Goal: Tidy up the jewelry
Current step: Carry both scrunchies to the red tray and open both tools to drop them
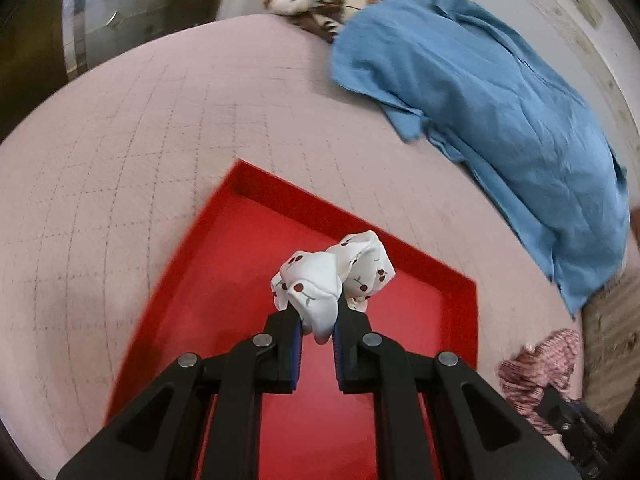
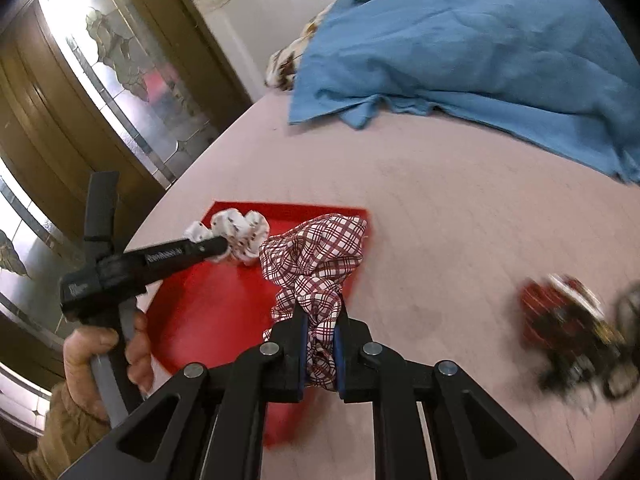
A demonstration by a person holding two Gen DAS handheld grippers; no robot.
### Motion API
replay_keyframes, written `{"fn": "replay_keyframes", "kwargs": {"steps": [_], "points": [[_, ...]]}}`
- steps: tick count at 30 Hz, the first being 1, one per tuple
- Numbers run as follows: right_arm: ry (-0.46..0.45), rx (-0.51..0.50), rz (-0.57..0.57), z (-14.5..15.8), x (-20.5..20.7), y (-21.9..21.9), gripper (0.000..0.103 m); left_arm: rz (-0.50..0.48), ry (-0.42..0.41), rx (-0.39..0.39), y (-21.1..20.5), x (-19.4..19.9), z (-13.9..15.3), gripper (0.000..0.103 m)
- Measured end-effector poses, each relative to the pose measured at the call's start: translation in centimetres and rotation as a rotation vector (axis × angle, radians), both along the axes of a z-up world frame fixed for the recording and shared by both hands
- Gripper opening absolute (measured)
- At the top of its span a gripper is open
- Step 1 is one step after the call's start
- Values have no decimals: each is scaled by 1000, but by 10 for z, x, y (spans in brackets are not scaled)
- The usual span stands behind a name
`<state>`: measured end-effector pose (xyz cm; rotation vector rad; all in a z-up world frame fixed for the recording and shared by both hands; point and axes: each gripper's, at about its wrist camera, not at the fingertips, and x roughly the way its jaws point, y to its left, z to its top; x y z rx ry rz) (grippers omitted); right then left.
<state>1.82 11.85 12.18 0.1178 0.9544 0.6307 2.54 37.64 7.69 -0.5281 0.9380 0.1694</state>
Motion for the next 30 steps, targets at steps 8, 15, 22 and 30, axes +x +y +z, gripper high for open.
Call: {"fn": "replay_keyframes", "kwargs": {"steps": [8,15,22,30], "points": [[19,-85,26,-28,54,63,12,38,2,20,13,17,-12,13],[5,-144,15,-40,59,73,18,80,-54,0,22,7,-3,44],[-78,-182,16,-22,48,74,50,74,-136,-47,24,-8,11,63],[-121,-174,-22,7,0,2,56,18,-199,19,-5,-39,27,63]]}}
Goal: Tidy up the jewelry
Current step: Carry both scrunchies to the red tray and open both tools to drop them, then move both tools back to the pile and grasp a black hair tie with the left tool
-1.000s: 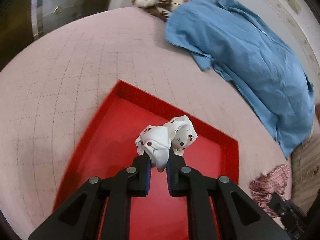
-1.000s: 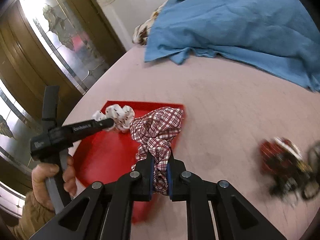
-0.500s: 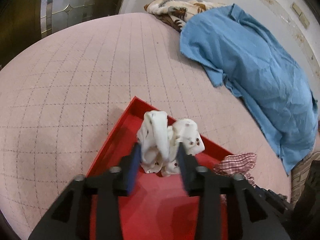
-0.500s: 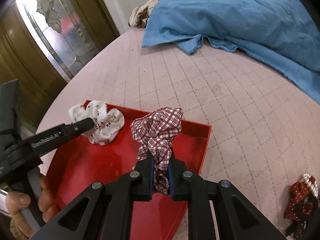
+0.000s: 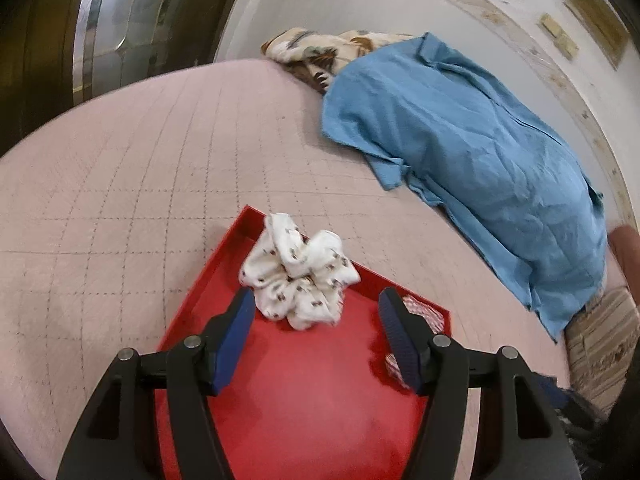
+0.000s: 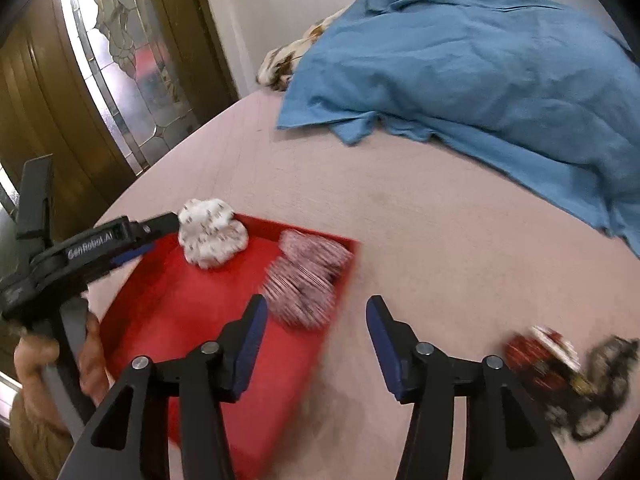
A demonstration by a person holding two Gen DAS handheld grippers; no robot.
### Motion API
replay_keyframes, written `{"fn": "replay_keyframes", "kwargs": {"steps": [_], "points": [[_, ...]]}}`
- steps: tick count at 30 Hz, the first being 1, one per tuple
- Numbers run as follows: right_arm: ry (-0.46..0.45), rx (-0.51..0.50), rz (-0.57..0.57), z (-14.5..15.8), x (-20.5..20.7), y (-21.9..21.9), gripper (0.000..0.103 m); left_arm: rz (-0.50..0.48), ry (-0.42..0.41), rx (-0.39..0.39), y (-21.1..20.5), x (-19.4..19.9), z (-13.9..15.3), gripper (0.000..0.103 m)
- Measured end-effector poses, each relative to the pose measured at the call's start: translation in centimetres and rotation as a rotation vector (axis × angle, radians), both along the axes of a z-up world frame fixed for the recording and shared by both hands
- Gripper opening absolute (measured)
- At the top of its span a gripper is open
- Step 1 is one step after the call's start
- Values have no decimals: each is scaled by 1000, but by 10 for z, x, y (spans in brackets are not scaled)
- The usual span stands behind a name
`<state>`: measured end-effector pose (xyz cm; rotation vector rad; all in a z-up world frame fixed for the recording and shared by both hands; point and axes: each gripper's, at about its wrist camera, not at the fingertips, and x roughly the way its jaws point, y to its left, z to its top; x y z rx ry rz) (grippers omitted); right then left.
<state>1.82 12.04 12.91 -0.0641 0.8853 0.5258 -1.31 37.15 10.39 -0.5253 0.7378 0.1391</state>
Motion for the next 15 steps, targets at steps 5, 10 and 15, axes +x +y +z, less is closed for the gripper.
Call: {"fn": "replay_keyframes", "kwargs": {"steps": [5,10,15], "points": [[-30,-87,-96,8,-10,-76,56,-60,-79,-44,-27,-22,17,64],[50,-105,-282,-8,27,-156,55,-113,-149,-40,-53,-30,31,72],[241,17,-304,-50,54,-177,55,-134,-111,-1,-68,-19,23,72]]}}
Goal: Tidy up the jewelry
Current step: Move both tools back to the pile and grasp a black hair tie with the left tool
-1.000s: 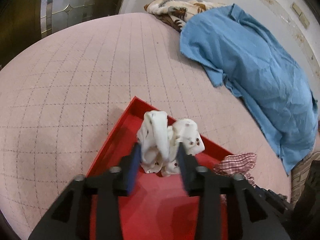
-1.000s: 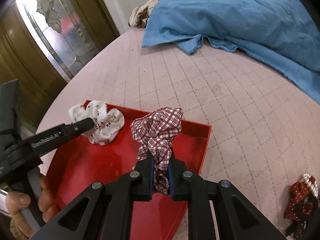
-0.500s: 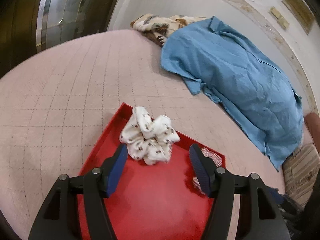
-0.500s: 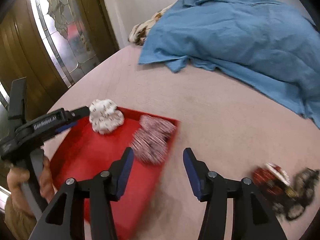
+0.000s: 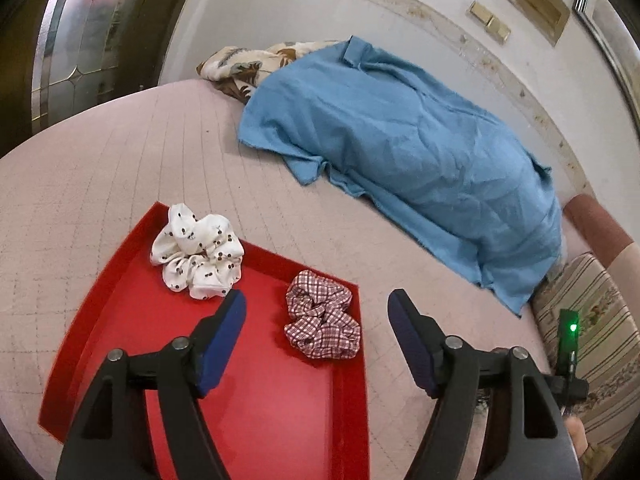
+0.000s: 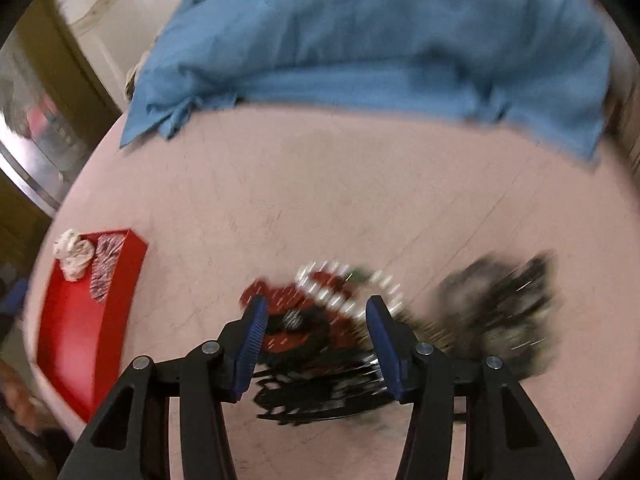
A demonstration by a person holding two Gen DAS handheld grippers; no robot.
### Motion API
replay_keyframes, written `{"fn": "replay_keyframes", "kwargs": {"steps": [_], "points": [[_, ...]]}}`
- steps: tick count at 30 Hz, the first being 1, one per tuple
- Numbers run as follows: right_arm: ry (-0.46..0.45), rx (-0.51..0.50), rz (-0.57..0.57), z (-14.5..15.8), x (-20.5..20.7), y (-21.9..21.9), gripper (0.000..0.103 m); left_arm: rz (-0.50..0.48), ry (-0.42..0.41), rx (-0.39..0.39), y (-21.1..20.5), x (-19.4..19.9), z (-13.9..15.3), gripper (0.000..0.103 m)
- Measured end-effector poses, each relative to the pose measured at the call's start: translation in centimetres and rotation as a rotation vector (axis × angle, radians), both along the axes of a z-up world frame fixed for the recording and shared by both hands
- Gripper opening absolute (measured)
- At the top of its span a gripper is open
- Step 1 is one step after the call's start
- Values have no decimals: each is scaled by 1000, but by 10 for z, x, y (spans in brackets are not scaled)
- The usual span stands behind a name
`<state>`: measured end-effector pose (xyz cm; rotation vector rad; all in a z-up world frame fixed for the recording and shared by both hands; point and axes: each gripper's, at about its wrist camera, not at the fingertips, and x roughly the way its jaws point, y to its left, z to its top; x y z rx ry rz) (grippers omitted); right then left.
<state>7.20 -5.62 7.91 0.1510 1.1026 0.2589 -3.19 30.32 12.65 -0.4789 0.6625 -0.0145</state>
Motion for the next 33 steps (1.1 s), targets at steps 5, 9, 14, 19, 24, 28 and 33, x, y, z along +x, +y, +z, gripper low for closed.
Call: {"fn": "replay_keyframes", "kwargs": {"steps": [5,9,14,19,24,28,33], "points": [[151,184,209,-26,-40,45,52,-24,10,18,-6,2,-4,72],[173,165,441,-20,-102,78,52,-40,10,17,-9,1,-4,72],[113,78,336,-9,-144,34,53,-96,6,34,-28,-5,0,72],[59,72,140,-1,-155,-30,53,-215,54,48,-71,-13,-7,72],[-16,120,0,1,-152,-66,53,-290,101,55,-109,-17,-12,72],[-62,189,-61,-2,-139,-77,53,-347,184,-39,-138,-2,-22,56],[-96,235,-83,-6,-122,-90,53,-355,273,-80,-170,26,-46,56]]}}
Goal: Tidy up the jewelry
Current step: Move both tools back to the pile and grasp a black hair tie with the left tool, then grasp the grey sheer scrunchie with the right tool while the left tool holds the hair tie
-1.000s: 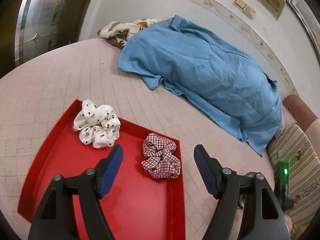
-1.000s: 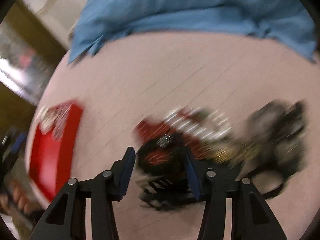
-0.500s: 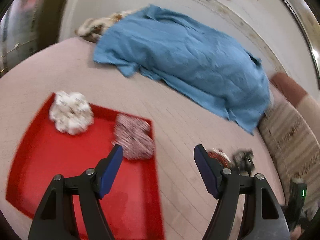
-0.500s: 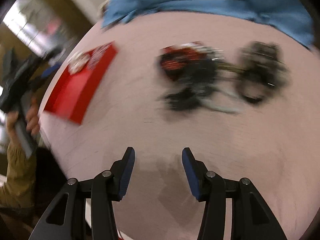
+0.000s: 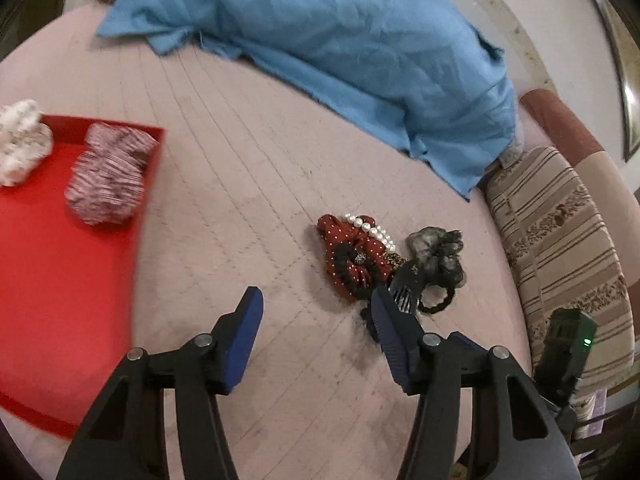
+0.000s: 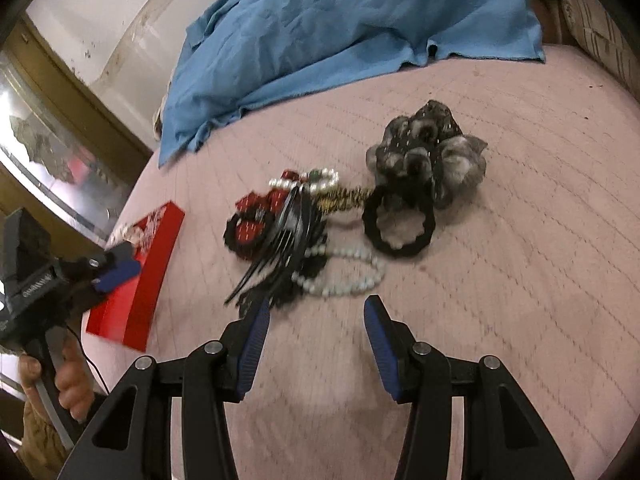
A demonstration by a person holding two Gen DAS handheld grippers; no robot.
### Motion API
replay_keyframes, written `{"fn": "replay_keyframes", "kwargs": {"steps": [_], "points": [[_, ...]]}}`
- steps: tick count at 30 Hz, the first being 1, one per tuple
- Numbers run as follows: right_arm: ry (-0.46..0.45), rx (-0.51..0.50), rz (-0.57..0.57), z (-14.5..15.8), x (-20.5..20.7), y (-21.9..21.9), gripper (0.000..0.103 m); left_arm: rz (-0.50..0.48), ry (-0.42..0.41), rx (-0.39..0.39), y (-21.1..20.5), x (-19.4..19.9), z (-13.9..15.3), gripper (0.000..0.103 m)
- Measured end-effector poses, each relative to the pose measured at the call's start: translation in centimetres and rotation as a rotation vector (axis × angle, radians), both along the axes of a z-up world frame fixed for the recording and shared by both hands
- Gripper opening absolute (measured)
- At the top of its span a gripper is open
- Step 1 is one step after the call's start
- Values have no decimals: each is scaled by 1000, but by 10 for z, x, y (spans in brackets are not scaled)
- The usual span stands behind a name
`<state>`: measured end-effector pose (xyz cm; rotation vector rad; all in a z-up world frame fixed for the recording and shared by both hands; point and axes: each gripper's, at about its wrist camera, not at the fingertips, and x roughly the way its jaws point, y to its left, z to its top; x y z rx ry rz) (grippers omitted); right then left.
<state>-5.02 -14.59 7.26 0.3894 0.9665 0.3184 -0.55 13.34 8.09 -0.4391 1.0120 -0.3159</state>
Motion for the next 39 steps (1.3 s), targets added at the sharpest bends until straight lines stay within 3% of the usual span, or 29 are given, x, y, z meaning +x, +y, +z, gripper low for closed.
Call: {"fn": "replay_keyframes", "kwargs": {"steps": [5,9,10,11,12,13,14,15,24,30,35,37,38,39], "points": [[-31,39,1,-2,23,-2,53,-21,82,-74,-28,30,-21,56],[-39,59,-3,-8,43,3,53,-60,110,-52,-53,45,-32,53],[-38,63,-6,-9,46,3,53,-65,118,-49,-58,47,-36,46],[-35,70,-8,-12,50,4,53,-68,138,-48,-62,51,-41,33],[-33,75,-6,-13,52,5,45,-65,149,-46,-62,52,-42,24],[-29,77,-3,-15,55,7,38,-60,169,-42,-63,53,-46,5],[-23,77,3,-17,57,9,20,-58,173,-38,-62,53,-46,5],[-9,83,14,-19,59,11,11,-42,166,-27,-59,49,-44,5],[-35,143,25,1,33,14,1,-8,55,-88,-18,10,10,5],[-96,112,46,32,2,24,1,11,-45,-16,7,-30,42,5],[-117,23,55,40,-13,32,3,28,-89,32,25,-53,49,5],[-96,4,40,34,-15,29,18,27,-94,30,30,-58,46,5],[-86,-1,30,30,-16,27,33,20,-88,23,32,-59,41,5],[-82,-10,18,27,-17,25,40,12,-82,14,32,-60,37,5]]}}
